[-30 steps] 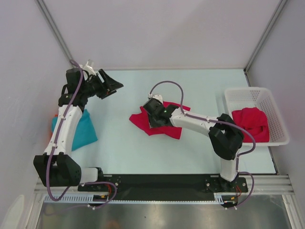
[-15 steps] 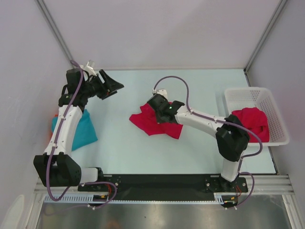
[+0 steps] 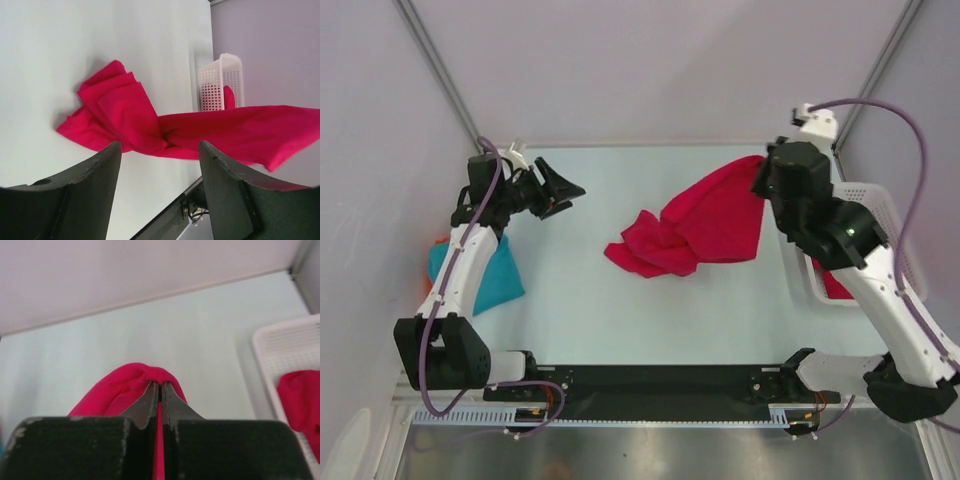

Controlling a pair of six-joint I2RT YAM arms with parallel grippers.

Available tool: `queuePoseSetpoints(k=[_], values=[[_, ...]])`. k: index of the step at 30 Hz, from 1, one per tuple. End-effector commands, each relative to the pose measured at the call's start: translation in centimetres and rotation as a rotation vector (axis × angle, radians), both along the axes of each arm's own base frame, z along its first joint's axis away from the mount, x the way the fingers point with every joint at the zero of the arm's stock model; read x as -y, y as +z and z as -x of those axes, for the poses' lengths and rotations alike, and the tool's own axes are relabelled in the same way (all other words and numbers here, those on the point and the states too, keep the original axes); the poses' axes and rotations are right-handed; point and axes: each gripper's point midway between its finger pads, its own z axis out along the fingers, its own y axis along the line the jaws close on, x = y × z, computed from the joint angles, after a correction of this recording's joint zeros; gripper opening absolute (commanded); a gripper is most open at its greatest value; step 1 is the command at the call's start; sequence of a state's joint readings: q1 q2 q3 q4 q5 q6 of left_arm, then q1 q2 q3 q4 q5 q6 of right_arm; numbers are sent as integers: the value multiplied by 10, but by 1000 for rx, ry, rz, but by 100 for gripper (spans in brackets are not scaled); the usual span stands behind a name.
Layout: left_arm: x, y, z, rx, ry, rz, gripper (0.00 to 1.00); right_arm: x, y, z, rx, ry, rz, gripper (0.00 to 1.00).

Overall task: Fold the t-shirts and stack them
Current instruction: Flatten out the tshirt

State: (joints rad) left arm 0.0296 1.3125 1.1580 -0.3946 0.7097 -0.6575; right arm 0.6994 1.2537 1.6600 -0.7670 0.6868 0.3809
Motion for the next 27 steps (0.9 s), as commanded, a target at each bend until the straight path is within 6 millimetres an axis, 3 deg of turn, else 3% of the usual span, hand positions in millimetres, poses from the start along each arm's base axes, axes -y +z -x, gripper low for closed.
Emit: queuePoseSetpoints(k=[1,6,11,15,18,21,27], values=[[5,8,-5,40,-33,43,69,43,-51,-1,-137,-145,88,0],[15,-15,-12,-5,-65,49,69,39,-74,-2,-178,-147,82,0],[59,-54,-6,-100,-194,55,69,34,-82,-5,-198,-135,81,0],[115,-76,5,-141,-331,52,70,33,-88,-6,-209,-133,79,0],[145,-93,11,-176,-386,40,70,32,-92,-5,-217,-129,78,0],[161,-111,12,-206,-406,26,70,33,-94,-4,-219,-132,78,0],[168,-133,11,-249,-407,17,71,38,-96,-2,-224,-138,82,0]])
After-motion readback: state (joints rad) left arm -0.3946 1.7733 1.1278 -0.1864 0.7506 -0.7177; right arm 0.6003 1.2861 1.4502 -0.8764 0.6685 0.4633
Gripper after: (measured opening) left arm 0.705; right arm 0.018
